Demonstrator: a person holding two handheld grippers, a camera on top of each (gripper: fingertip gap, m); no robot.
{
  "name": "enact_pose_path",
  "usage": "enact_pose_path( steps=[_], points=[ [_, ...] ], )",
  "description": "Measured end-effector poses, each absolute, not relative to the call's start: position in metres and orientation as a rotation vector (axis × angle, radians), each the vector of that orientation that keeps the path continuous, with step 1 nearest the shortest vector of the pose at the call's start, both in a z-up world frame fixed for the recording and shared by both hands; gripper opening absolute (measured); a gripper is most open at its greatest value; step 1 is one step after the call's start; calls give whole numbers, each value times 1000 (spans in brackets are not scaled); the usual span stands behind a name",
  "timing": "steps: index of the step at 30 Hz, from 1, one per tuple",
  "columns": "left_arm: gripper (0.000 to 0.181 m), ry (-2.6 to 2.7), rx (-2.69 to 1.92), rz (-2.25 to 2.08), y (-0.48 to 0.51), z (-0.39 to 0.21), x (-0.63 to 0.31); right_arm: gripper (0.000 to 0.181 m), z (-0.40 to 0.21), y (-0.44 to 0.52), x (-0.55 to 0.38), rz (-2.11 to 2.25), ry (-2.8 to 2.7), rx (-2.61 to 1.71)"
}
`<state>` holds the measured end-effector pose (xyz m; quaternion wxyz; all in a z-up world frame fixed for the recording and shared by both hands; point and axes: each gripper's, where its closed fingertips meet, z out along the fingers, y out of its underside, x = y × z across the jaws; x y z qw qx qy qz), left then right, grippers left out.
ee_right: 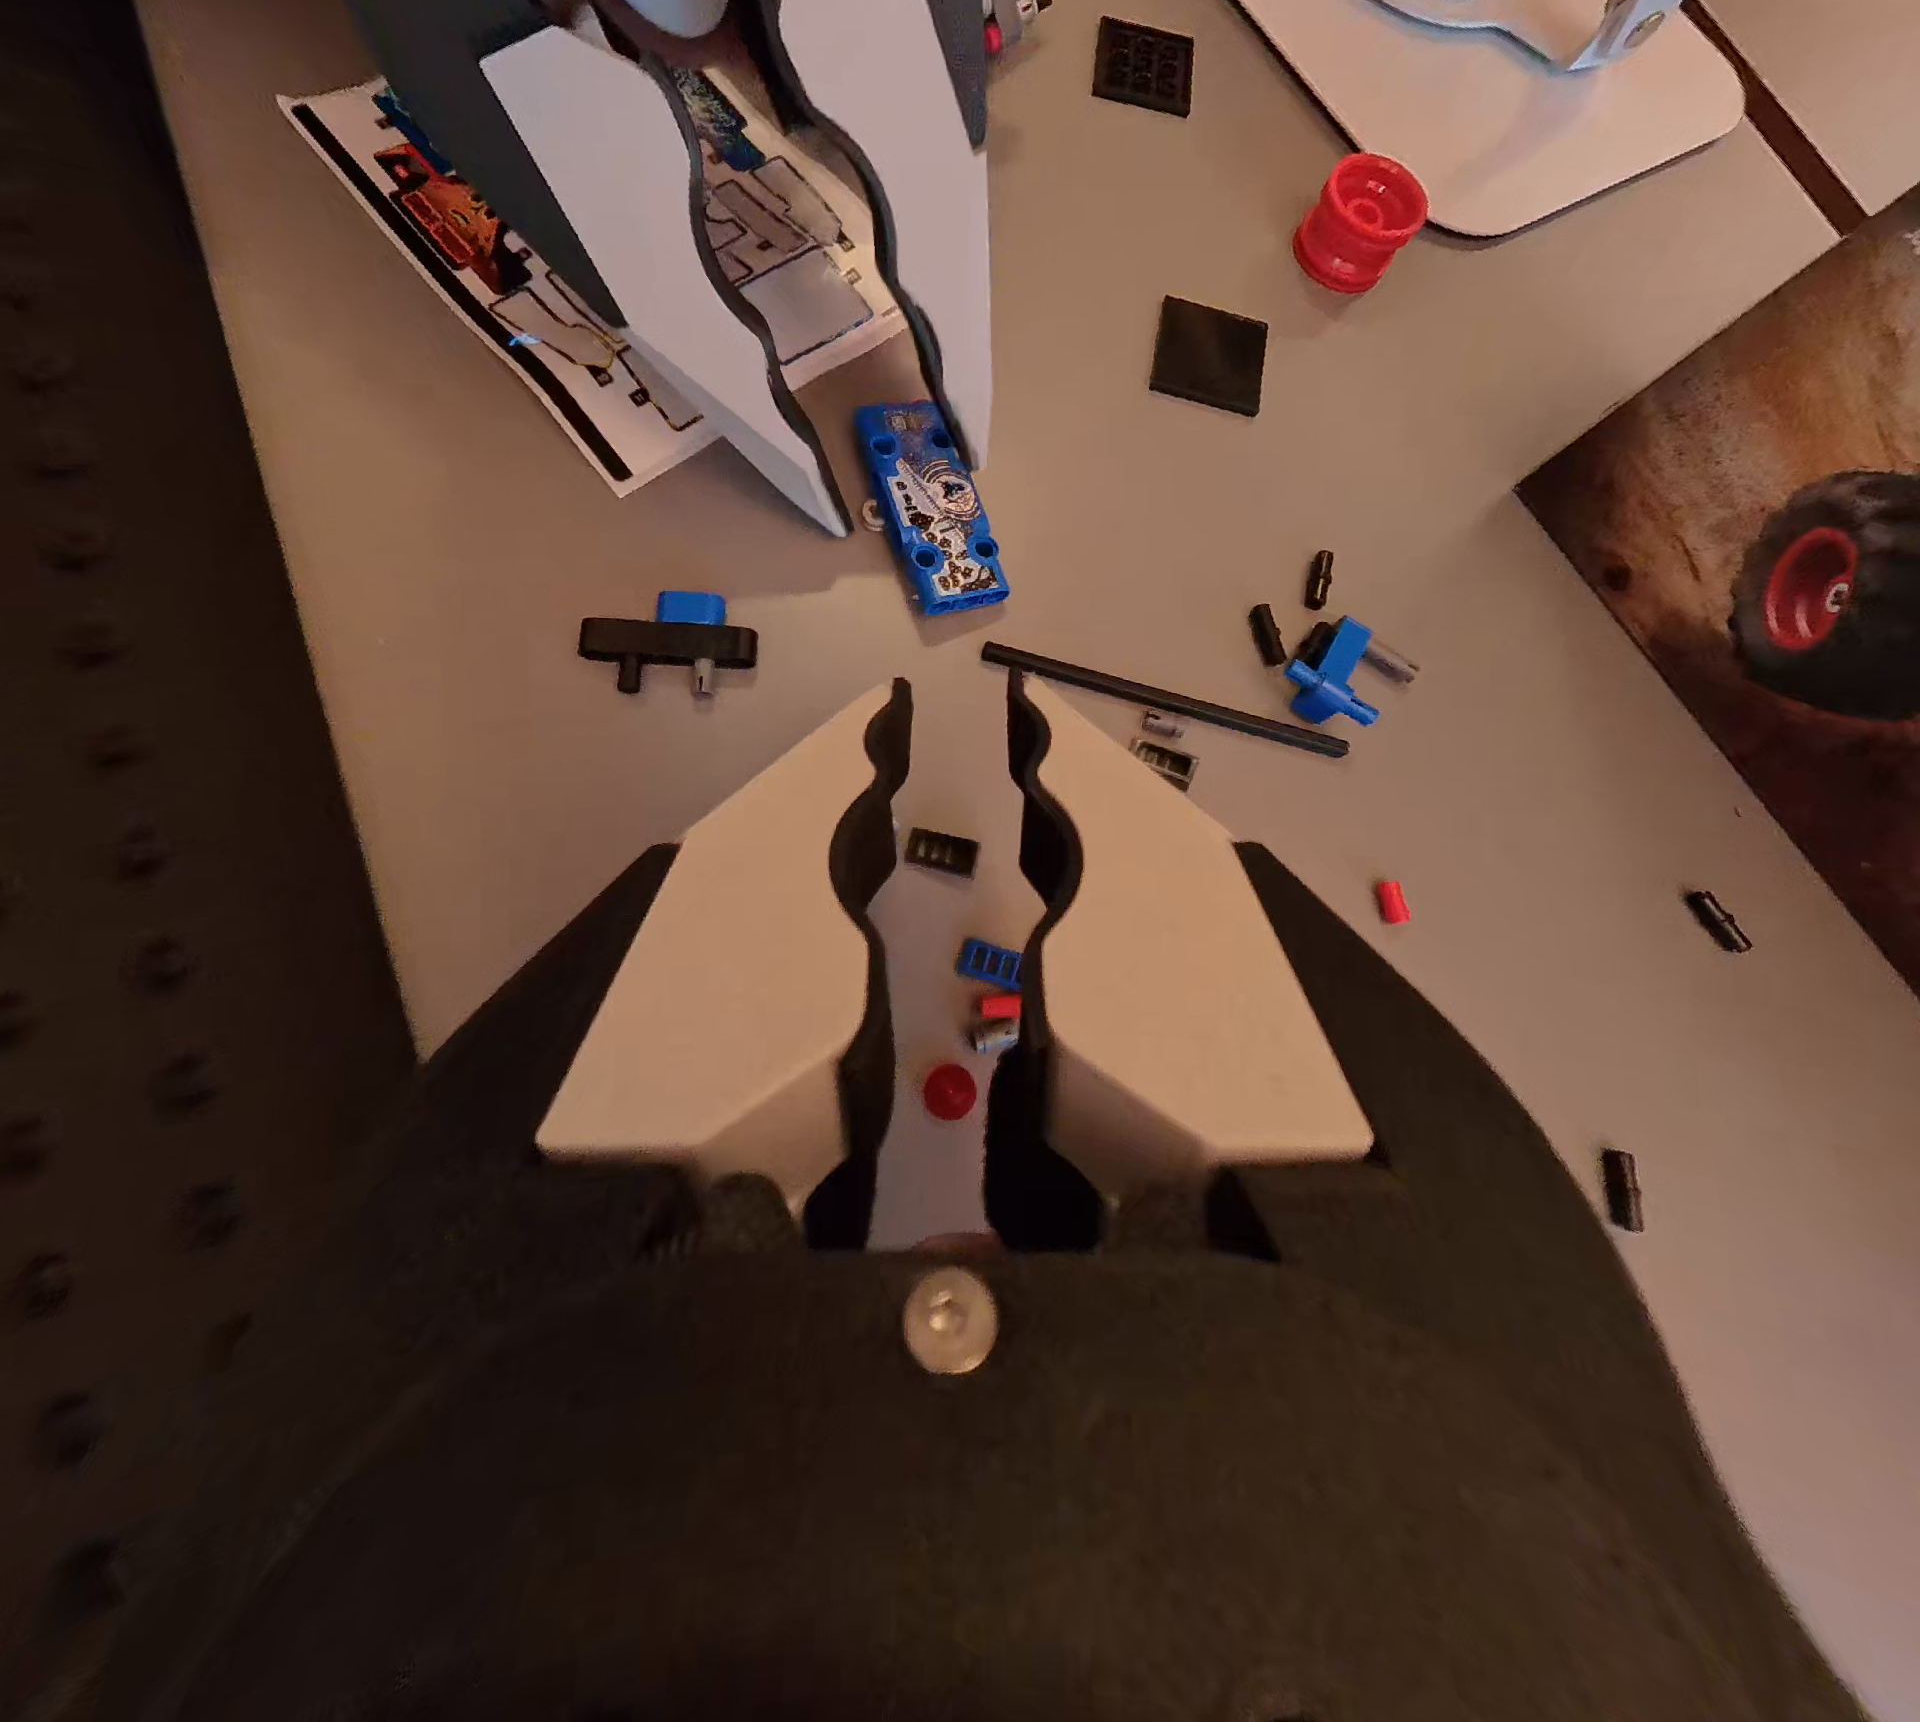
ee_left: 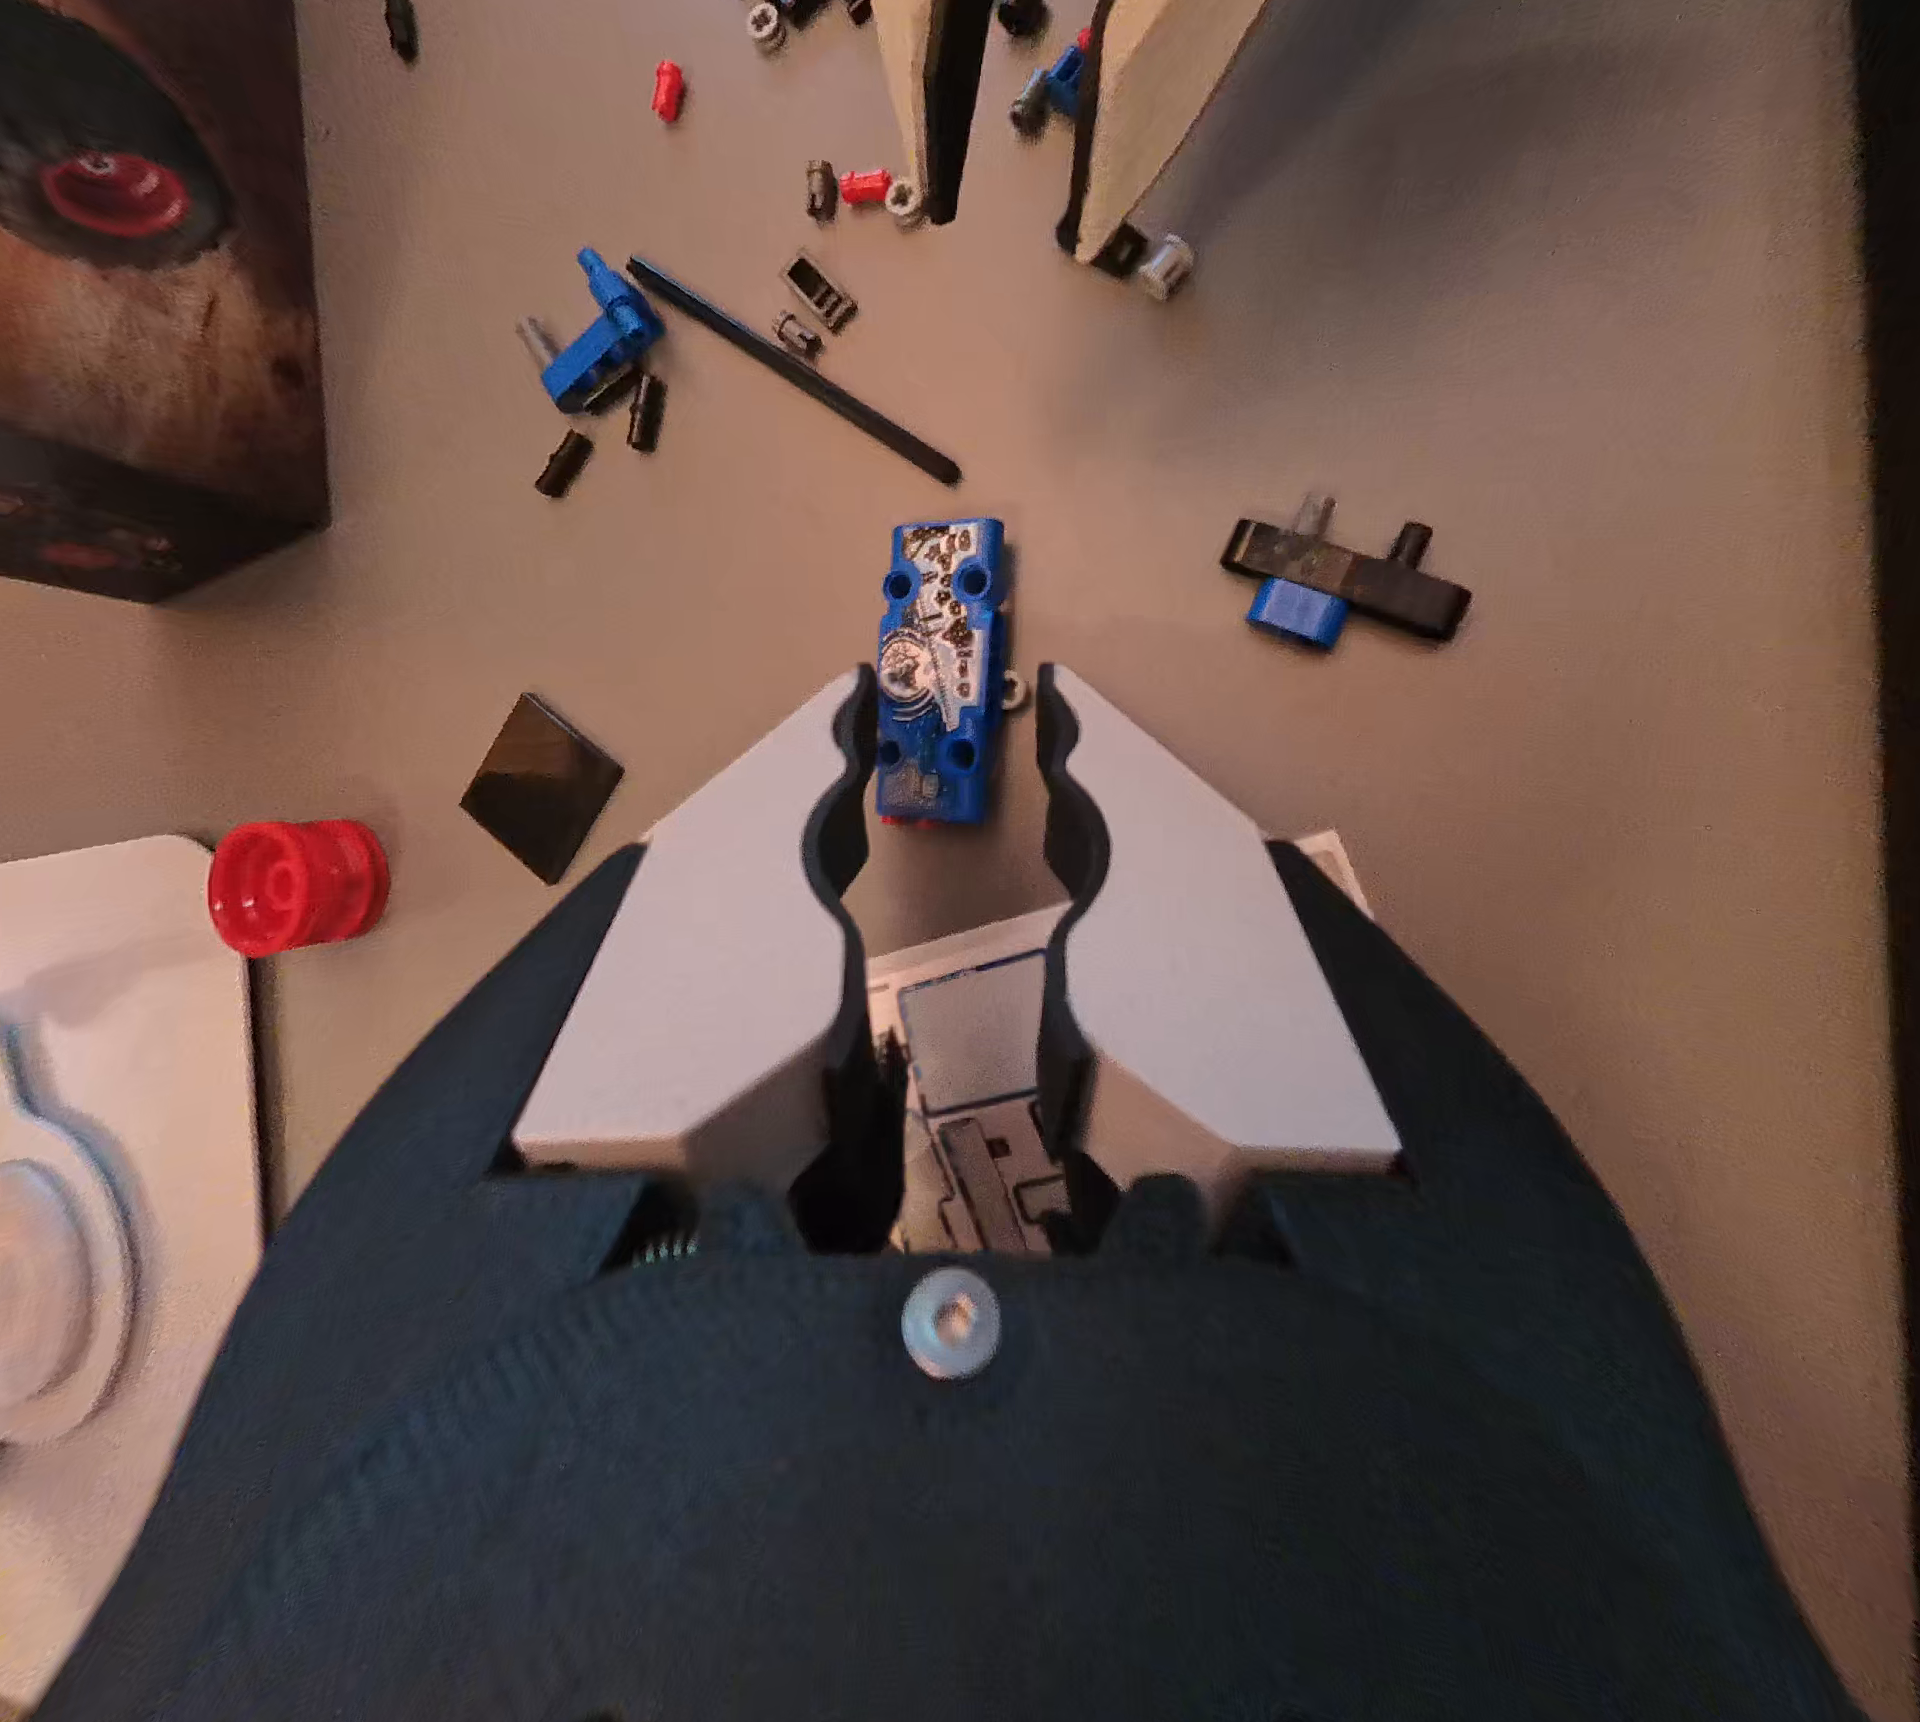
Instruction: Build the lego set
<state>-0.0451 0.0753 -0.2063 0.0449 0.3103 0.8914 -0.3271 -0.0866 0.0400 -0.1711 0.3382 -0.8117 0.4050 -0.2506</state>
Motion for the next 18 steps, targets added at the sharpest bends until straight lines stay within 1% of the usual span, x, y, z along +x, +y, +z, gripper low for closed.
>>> enact_pose_path(
  steps=[2, 6, 13, 18],
  points=[
    [22, 2730, 923, -1013, 73, -207, -42, 17, -171, 39, -85, -656, 1057, -2106],
    [21, 2727, 909, -1032, 73, -207, -42, 17, -170, 39, -84, -660, 1054, -2103],
    [10, 2711, 865, -1114, 74, -200, -42, 16, -161, 43, -78, -708, 1035, -2084],
    [7, 2685, 873, -1204, 74, -192, -45, 17, -154, 48, -71, -762, 1013, -2071]
  ],
)
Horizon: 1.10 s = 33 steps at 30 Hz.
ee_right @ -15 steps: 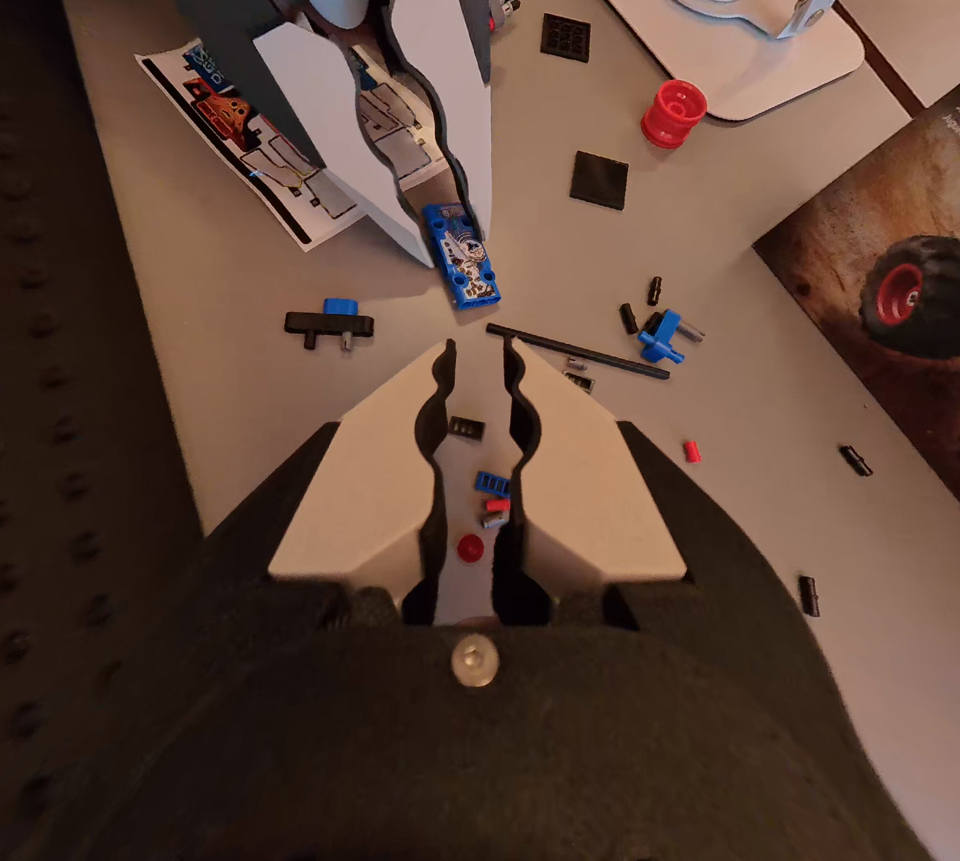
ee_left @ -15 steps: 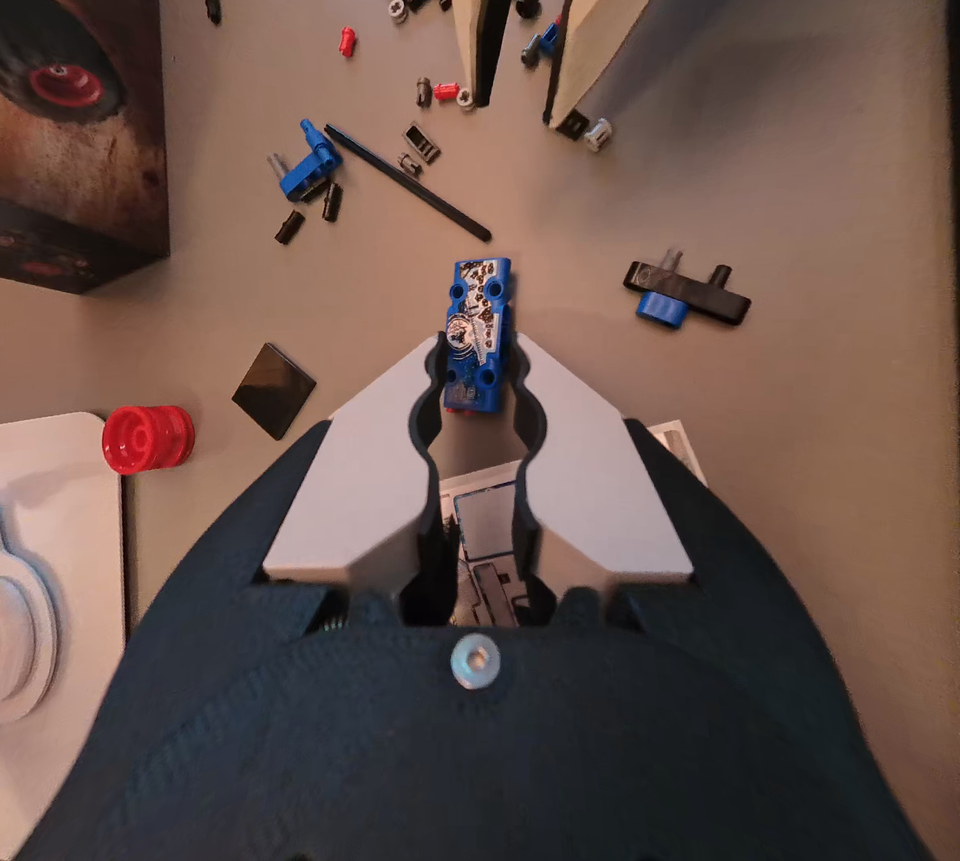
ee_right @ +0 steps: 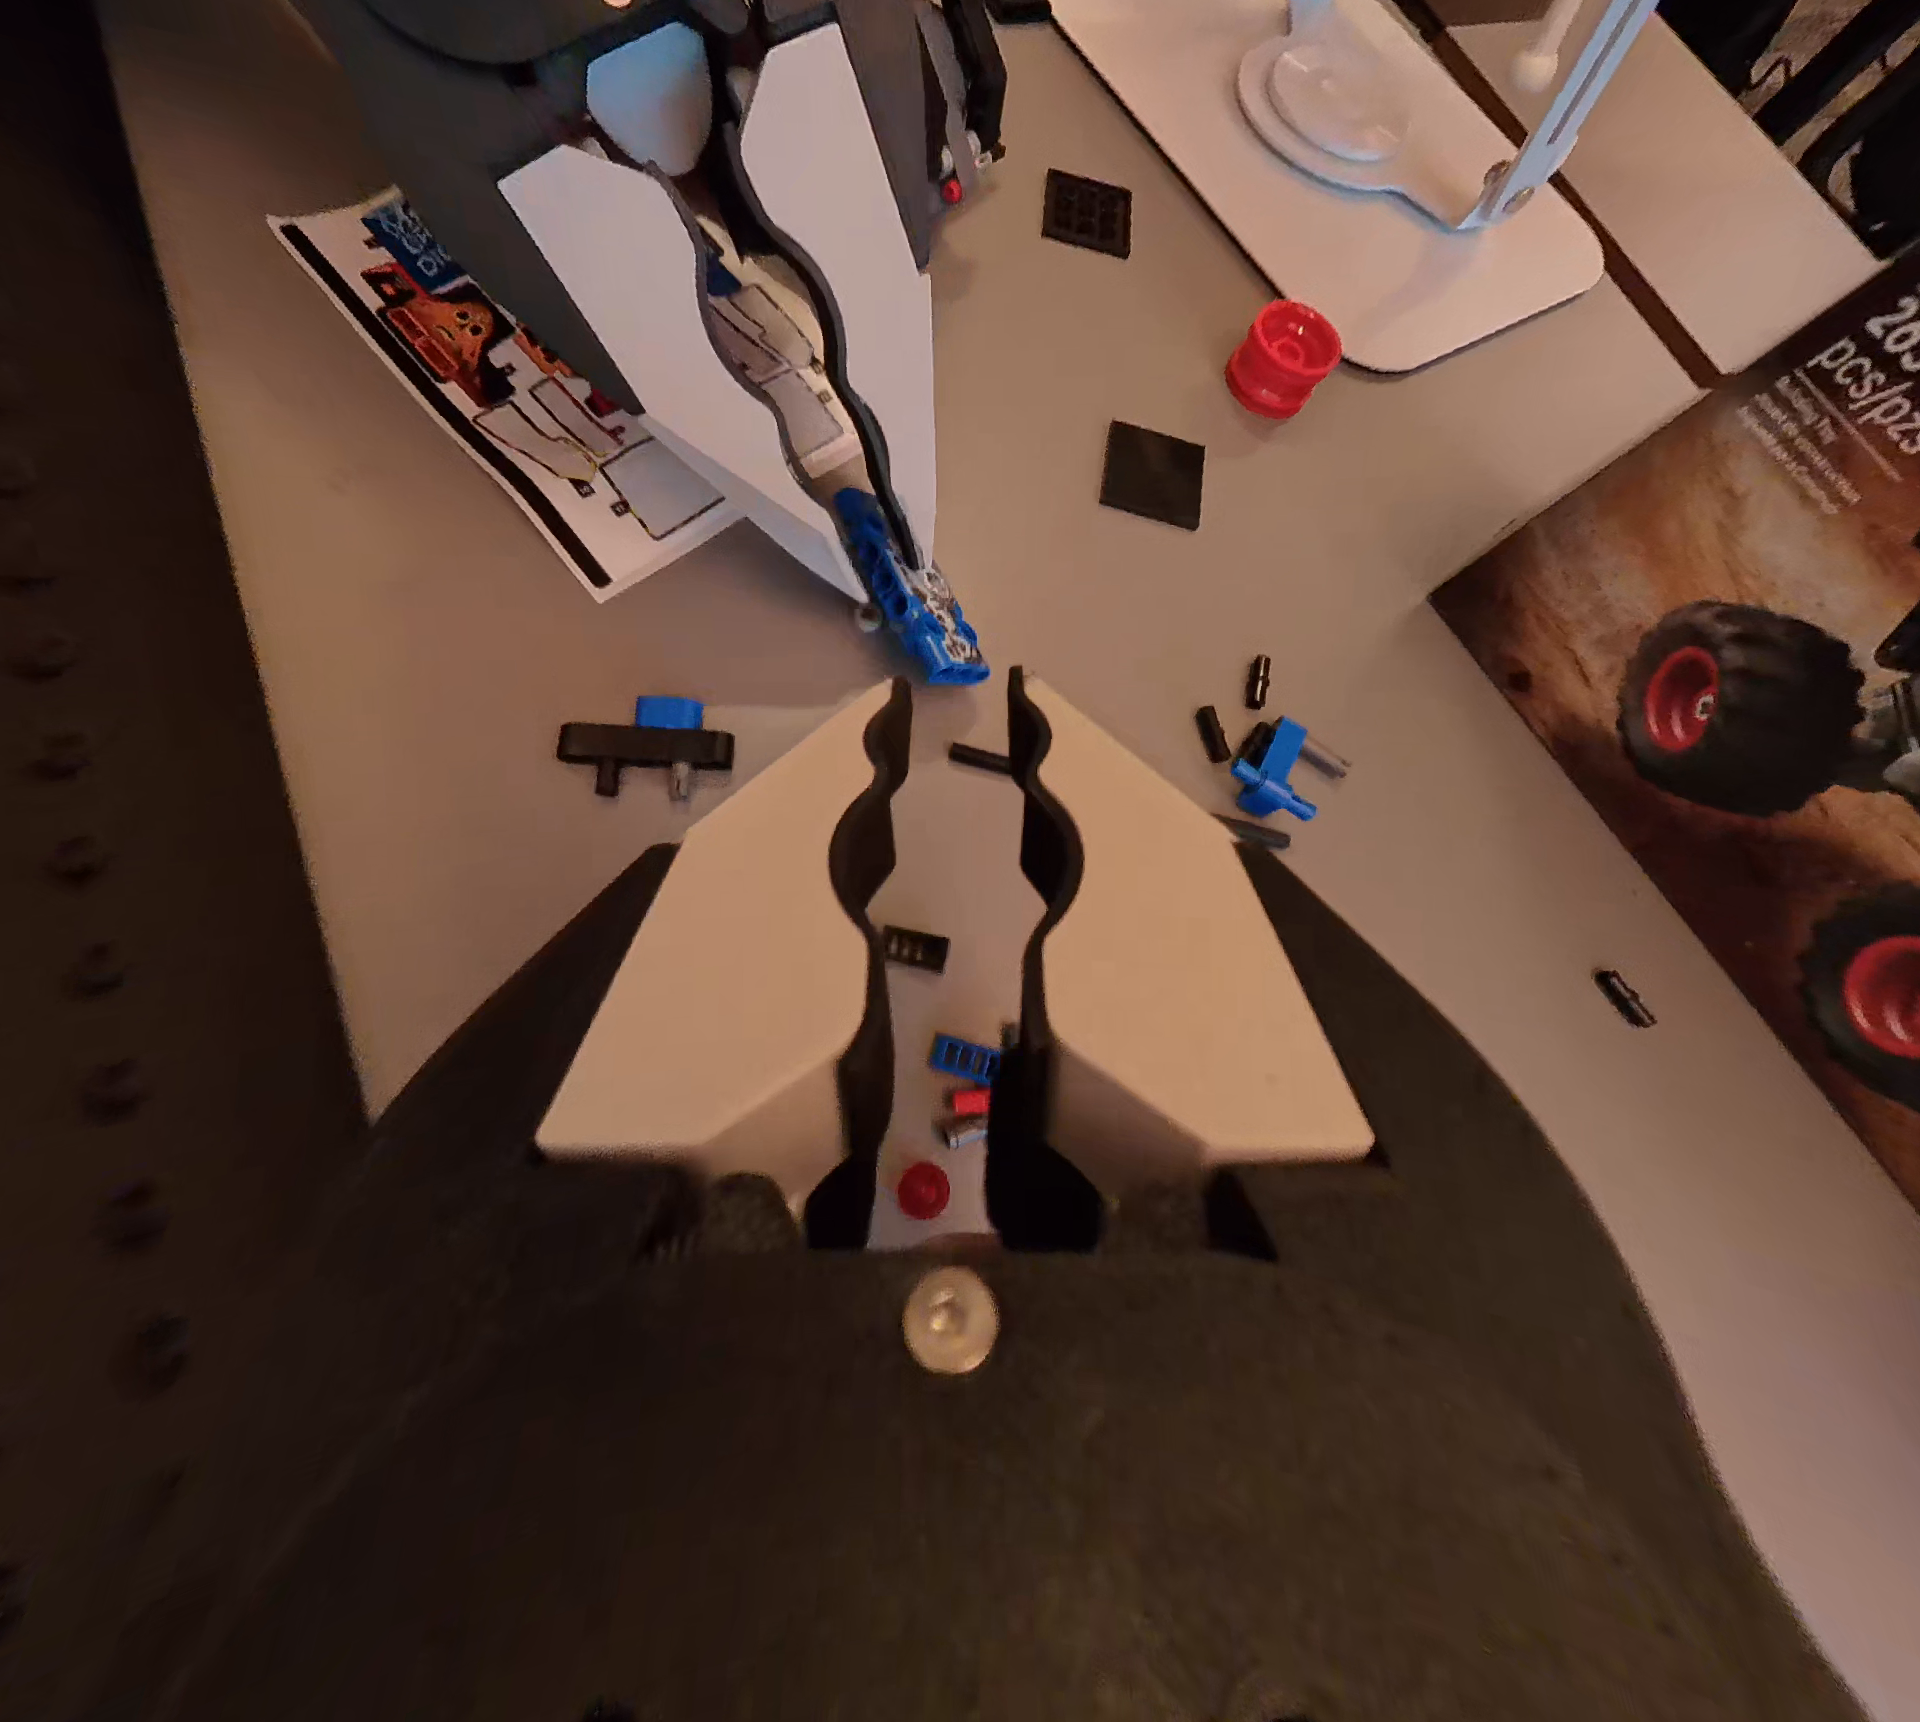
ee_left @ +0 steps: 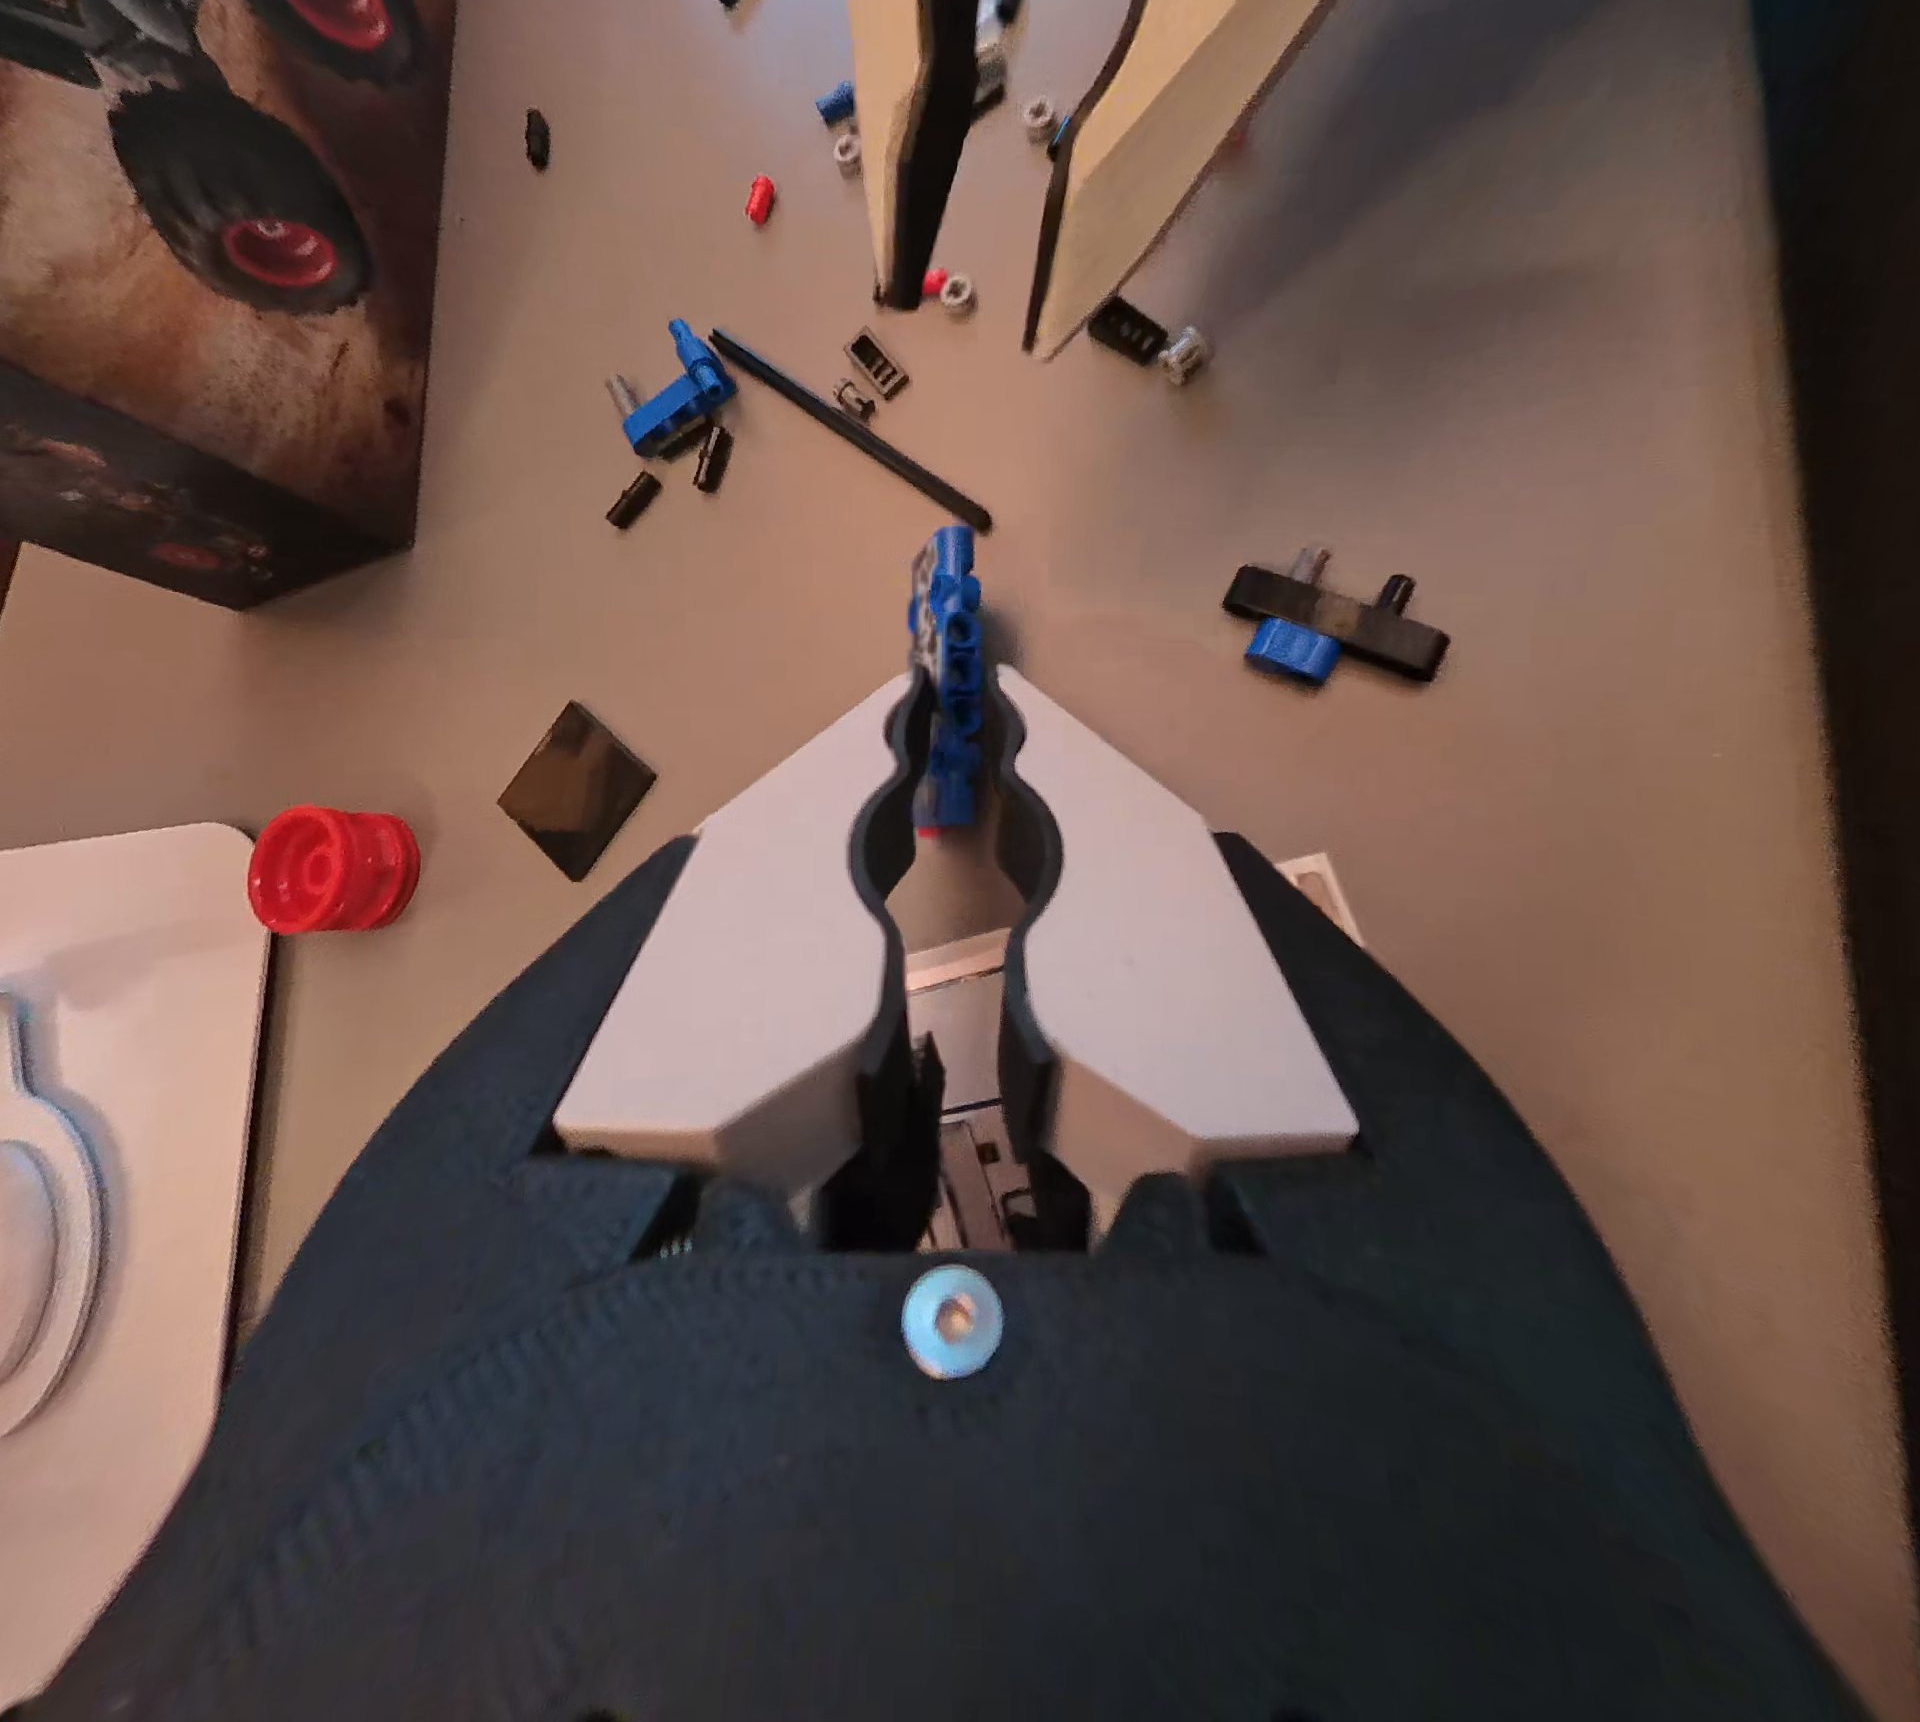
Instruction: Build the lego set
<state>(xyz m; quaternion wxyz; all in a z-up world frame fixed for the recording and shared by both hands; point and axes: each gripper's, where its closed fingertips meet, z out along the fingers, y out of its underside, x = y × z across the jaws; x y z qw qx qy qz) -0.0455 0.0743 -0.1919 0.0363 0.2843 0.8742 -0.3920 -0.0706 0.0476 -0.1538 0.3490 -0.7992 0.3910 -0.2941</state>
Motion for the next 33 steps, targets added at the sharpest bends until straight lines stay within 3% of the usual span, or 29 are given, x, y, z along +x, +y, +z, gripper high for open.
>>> enact_pose_path(
  steps=[10, 18, 27, 33],
  points=[
    [7, 2593, 882, -1469, 77, -159, -59, 16, -134, 63, -63, -778, 946, -1988],
    [7, 2526, 874, -1600, 83, -148, -62, 0, -126, 83, -62, -728, 878, -1947],
    [7, 2442, 860, -1729, 85, -133, -64, 16, -114, 84, -63, -684, 884, -1849],
    [7, 2379, 895, -1801, 85, -125, -71, 7, -110, 91, -64, -657, 853, -1838]
  ],
)
